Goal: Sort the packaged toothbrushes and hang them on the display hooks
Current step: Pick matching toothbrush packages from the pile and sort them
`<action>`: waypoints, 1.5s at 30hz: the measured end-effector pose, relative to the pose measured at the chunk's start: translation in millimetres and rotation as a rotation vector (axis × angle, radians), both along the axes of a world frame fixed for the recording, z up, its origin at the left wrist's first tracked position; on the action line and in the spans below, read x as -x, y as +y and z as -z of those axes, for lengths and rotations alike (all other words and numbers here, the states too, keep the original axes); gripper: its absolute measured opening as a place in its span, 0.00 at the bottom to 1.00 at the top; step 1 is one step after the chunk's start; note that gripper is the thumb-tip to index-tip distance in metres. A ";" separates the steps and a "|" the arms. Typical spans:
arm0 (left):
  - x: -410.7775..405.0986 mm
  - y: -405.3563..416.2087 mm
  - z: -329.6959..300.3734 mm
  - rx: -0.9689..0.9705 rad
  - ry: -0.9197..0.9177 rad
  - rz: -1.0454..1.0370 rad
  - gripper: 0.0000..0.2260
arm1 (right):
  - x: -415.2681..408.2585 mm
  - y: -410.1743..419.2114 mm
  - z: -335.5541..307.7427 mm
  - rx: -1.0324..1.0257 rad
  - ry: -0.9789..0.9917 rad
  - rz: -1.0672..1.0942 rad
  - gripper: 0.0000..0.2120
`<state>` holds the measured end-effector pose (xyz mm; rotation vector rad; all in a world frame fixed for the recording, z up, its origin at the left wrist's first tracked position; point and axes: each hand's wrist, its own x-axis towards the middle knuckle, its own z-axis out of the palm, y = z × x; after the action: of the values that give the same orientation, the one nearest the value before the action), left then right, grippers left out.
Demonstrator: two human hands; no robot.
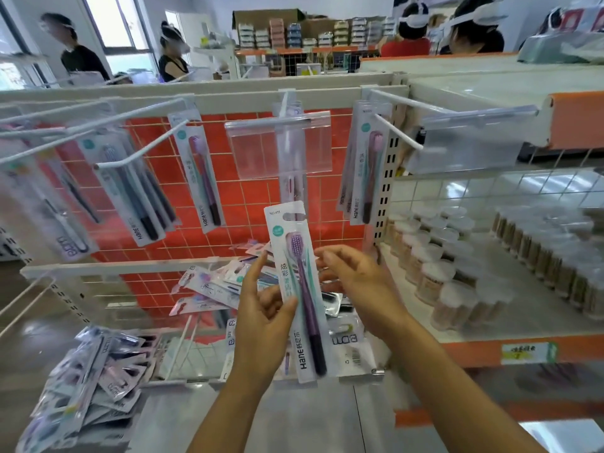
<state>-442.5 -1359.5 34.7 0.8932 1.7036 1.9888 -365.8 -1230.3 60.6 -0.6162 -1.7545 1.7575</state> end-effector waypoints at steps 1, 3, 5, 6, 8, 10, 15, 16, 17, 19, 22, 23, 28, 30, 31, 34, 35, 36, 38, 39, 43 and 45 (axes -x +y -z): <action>0.9 -2.9 -0.4 0.004 -0.007 0.002 0.26 | 1.0 -4.8 -0.1 0.005 0.001 -0.035 0.09; 3.8 -8.4 -1.4 0.006 -0.018 -0.003 0.21 | 3.7 -12.7 0.6 -0.002 -0.006 -0.078 0.08; 7.8 -12.8 -2.7 0.002 -0.040 -0.010 0.17 | 6.9 -20.6 1.6 -0.008 -0.026 -0.115 0.08; 10.5 -15.0 -2.9 -0.002 -0.052 -0.005 0.15 | 8.9 -24.1 2.6 -0.012 -0.038 -0.134 0.08; 16.3 -19.7 -2.6 -0.005 -0.068 -0.004 0.14 | 15.0 -29.8 5.5 -0.040 -0.067 -0.142 0.08; 24.4 -25.6 -2.0 0.007 -0.056 -0.029 0.13 | 22.6 -35.4 8.2 -0.035 -0.068 -0.128 0.07; 47.1 -41.8 -0.7 0.053 -0.047 -0.016 0.12 | 44.8 -52.6 11.2 0.001 -0.034 -0.116 0.08; 51.8 -44.8 0.9 0.079 -0.045 -0.011 0.11 | 49.3 -56.6 11.4 0.007 -0.031 -0.105 0.08; 56.0 -47.5 2.6 0.106 -0.042 -0.009 0.10 | 54.1 -60.0 11.9 0.009 -0.031 -0.091 0.08; 63.3 -53.6 5.7 0.138 -0.039 -0.003 0.09 | 63.2 -65.4 12.7 0.019 -0.021 -0.074 0.07; 73.3 -63.0 8.1 0.155 -0.046 0.000 0.09 | 75.6 -72.7 12.6 0.013 -0.016 -0.064 0.08; 76.9 -66.0 8.7 0.161 -0.044 -0.003 0.09 | 79.5 -75.1 12.8 0.011 -0.016 -0.063 0.08; 93.7 -81.3 8.5 0.167 -0.040 -0.029 0.09 | 97.7 -88.2 14.4 0.002 -0.016 -0.082 0.07; 100.0 -88.3 6.8 0.160 -0.043 -0.032 0.09 | 105.8 -94.4 14.4 0.004 -0.010 -0.093 0.07; 103.4 -91.8 6.3 0.160 -0.040 -0.034 0.09 | 109.8 -97.7 14.1 0.007 -0.007 -0.096 0.07; 114.9 -102.1 6.8 0.176 -0.023 -0.043 0.10 | 122.8 -107.8 13.6 0.018 -0.019 -0.098 0.08; 118.6 -105.2 7.2 0.181 -0.023 -0.046 0.10 | 126.8 -111.3 13.4 0.028 -0.024 -0.097 0.08; 122.1 -108.1 7.5 0.184 -0.020 -0.047 0.09 | 130.8 -114.7 13.1 0.035 -0.028 -0.095 0.08; 126.9 -111.6 8.7 0.194 -0.012 -0.049 0.09 | 136.0 -119.9 12.7 0.034 -0.035 -0.088 0.08; 129.3 -113.5 9.8 0.197 -0.012 -0.054 0.09 | 138.5 -122.6 12.9 0.026 -0.043 -0.083 0.08; 137.5 -117.3 11.0 0.192 -0.014 -0.075 0.09 | 145.4 -129.3 12.9 0.020 -0.047 -0.068 0.07; 139.3 -116.9 8.6 0.180 -0.010 -0.070 0.08 | 147.2 -130.4 10.2 0.027 -0.029 -0.066 0.08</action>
<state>-581.9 -1476.3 26.1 0.7701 1.8962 1.8436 -513.0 -1360.7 50.4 -0.6040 -1.7924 1.8285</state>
